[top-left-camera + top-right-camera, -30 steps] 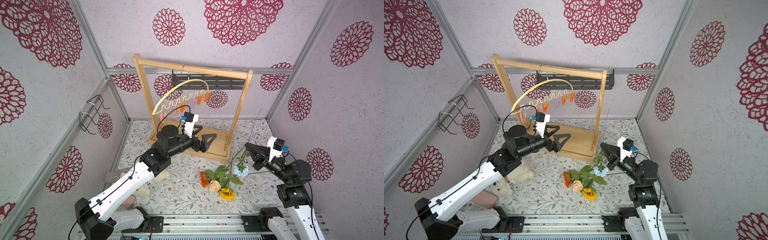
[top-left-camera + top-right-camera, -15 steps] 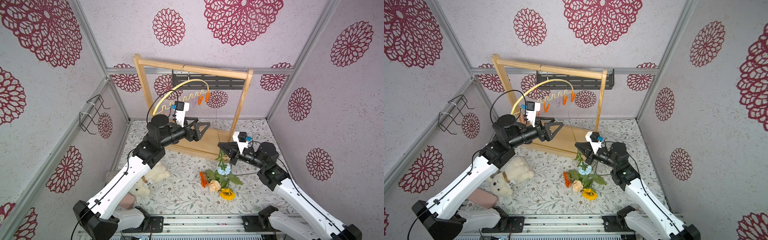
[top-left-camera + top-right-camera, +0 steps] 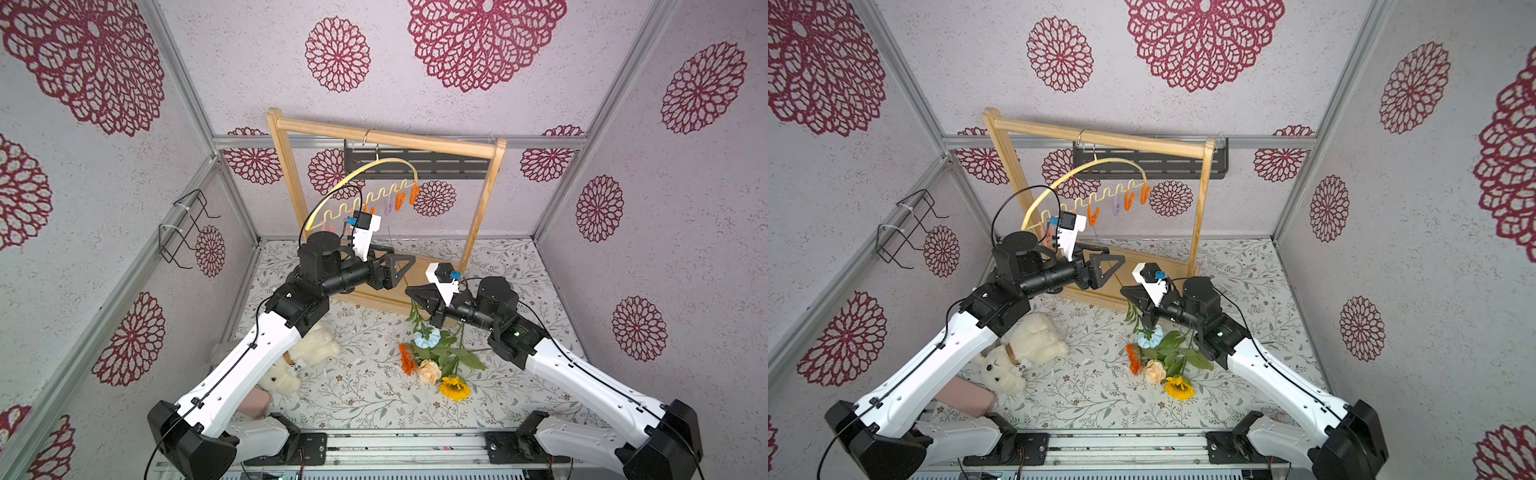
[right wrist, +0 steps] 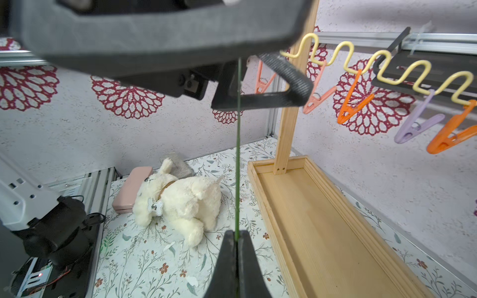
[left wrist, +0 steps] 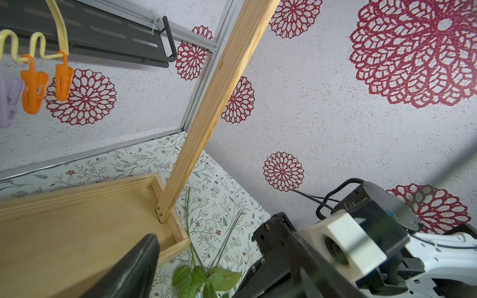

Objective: Dry the flowers on a clothes hanger
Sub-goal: Pick up the flower at the center of the board.

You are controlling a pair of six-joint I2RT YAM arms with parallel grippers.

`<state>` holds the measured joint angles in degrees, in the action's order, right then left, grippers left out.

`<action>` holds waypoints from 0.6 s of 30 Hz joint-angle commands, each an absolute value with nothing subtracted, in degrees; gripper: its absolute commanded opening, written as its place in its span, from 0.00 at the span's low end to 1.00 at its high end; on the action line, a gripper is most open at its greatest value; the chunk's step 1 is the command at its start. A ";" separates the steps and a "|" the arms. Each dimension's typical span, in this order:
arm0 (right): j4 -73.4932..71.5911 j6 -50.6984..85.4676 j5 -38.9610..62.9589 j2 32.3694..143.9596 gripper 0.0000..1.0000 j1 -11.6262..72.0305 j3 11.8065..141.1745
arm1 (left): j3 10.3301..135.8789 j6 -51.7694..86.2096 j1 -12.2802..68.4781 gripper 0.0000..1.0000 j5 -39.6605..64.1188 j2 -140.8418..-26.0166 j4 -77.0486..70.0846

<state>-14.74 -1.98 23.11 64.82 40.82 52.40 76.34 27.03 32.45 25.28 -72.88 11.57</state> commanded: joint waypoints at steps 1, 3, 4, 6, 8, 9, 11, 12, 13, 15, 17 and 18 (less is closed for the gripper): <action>-17.15 0.02 18.91 64.60 0.00 41.06 54.64 | 75.12 25.75 31.98 0.84 26.33 -71.33 12.23; -17.48 0.61 18.00 64.91 0.00 41.04 55.05 | 74.55 25.83 31.79 0.85 26.92 -71.17 11.73; -17.64 0.69 18.06 65.02 0.00 41.04 55.19 | 74.32 25.99 31.75 0.84 27.50 -71.24 11.33; -18.37 1.06 18.36 65.39 0.00 41.00 55.36 | 74.18 26.55 31.64 0.78 29.31 -71.66 10.40; -19.34 1.64 18.88 65.98 0.00 41.04 55.33 | 74.44 27.06 31.66 0.69 31.30 -72.35 9.83; -19.71 2.15 18.90 66.16 0.00 41.04 55.29 | 74.61 27.18 31.67 0.65 32.07 -72.76 9.78; -20.29 3.00 18.81 66.66 0.00 41.05 55.54 | 74.71 27.39 31.71 0.61 33.31 -73.61 10.00; -20.56 3.41 18.73 66.70 0.00 41.04 55.70 | 74.62 27.42 31.65 0.60 33.70 -73.86 10.09; -20.83 3.73 18.85 66.80 0.00 41.04 55.67 | 74.49 27.43 31.66 0.59 33.81 -74.08 10.10; -21.44 3.70 19.83 66.72 0.00 41.04 55.42 | 74.18 27.59 31.66 0.56 33.87 -74.33 9.87; -21.84 3.95 19.56 66.57 0.00 41.04 55.11 | 73.42 27.43 31.66 0.53 33.71 -74.23 9.47; -21.78 3.96 19.31 66.46 0.00 41.04 55.11 | 73.17 27.19 31.61 0.53 33.60 -74.18 9.49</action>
<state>-18.39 2.57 19.51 67.26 40.82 53.49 74.06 27.66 32.18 32.56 -73.93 11.00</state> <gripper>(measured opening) 0.044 0.533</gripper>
